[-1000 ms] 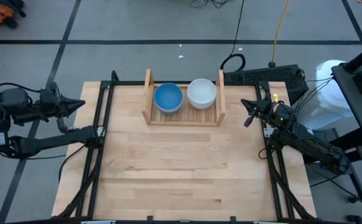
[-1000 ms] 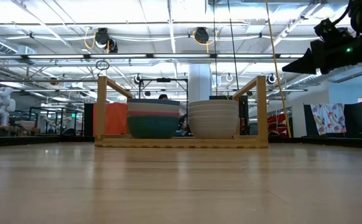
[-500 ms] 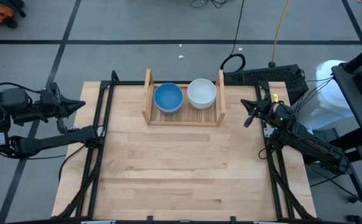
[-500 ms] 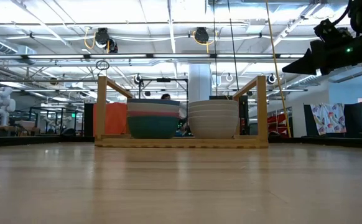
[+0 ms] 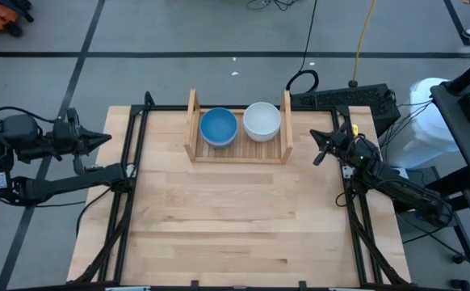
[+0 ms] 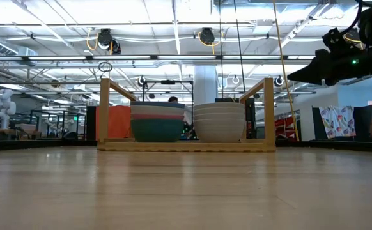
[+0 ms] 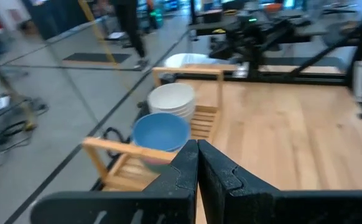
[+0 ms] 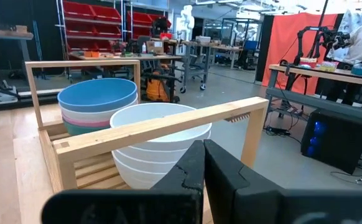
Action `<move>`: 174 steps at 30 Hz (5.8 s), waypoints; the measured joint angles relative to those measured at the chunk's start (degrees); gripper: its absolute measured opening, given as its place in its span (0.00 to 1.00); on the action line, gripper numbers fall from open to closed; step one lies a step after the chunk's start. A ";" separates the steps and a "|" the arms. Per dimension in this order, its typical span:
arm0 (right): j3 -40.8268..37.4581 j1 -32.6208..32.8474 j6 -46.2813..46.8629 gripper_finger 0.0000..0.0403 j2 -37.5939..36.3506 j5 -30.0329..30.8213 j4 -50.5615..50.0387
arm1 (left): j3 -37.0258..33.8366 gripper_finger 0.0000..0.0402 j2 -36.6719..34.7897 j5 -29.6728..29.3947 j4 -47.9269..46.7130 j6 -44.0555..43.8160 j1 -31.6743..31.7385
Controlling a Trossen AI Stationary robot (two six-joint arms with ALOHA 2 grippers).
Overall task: Place and stack bowls onto a shelf
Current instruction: Return to Home Position
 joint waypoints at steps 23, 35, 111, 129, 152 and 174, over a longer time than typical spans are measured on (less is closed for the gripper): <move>-0.38 0.00 -0.39 0.00 0.00 0.04 0.46 | -24.84 0.02 -22.43 7.07 15.26 -0.92 0.10; -0.44 -0.02 -0.52 0.00 -0.12 1.53 0.49 | -37.70 0.02 -21.26 7.98 28.23 0.58 0.09; -2.96 -0.02 -0.39 0.00 -0.15 1.31 0.07 | -75.38 0.02 -21.20 15.25 69.86 -12.27 0.10; -3.13 -0.01 -0.41 0.00 -0.15 1.29 0.11 | -75.36 0.02 -21.20 14.96 69.80 -13.35 0.10; -3.18 -0.02 -0.39 0.00 -0.15 1.29 0.11 | -75.36 0.02 -21.20 14.94 69.78 -13.28 0.10; -3.18 -0.02 -0.40 0.00 -0.15 1.29 0.13 | -75.36 0.02 -21.20 14.93 69.78 -13.26 0.10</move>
